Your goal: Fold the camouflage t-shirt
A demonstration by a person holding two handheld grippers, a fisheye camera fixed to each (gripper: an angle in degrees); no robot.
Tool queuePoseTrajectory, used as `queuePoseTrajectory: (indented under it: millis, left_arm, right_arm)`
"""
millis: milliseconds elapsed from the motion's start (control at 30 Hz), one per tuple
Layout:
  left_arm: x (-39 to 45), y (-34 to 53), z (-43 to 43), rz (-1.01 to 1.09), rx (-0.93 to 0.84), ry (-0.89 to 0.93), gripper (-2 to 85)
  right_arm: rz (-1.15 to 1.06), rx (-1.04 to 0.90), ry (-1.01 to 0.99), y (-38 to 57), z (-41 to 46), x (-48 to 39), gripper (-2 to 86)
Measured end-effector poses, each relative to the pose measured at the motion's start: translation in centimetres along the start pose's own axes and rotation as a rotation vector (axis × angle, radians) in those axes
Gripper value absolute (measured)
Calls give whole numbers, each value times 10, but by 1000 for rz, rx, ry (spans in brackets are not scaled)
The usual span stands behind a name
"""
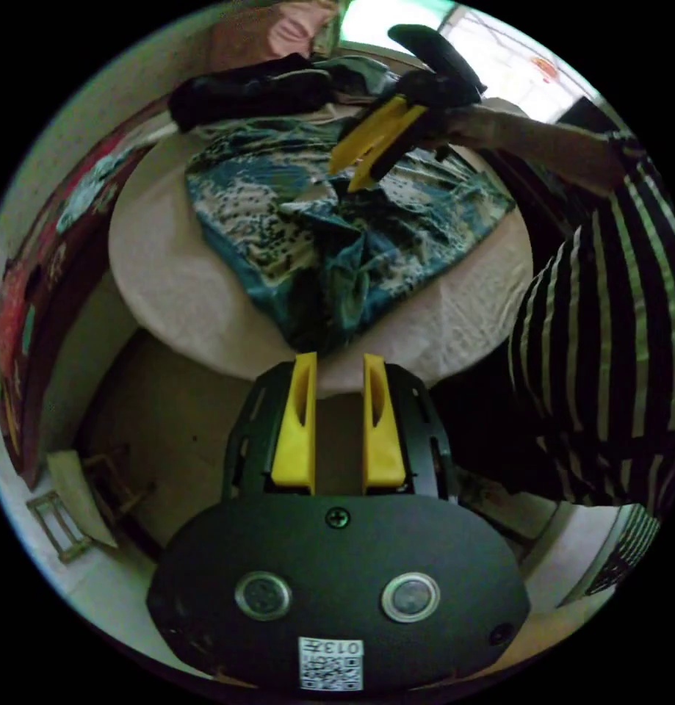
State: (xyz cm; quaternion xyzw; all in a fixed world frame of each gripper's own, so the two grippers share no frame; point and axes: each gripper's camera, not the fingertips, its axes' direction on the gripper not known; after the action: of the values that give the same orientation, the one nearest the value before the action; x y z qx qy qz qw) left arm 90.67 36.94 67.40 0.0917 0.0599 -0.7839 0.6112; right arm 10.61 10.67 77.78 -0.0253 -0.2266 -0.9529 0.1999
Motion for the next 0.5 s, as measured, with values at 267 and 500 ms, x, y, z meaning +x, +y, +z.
queuePoseTrajectory:
  millis: [267, 500]
  left_arm:
    - [-20, -21, 28, 50, -188, 33, 13]
    - [-80, 1, 17, -169, -118, 357, 1]
  right_arm:
    - [-295, -256, 15, -34, 55, -50, 18]
    - [313, -26, -153, -12, 15, 42, 28]
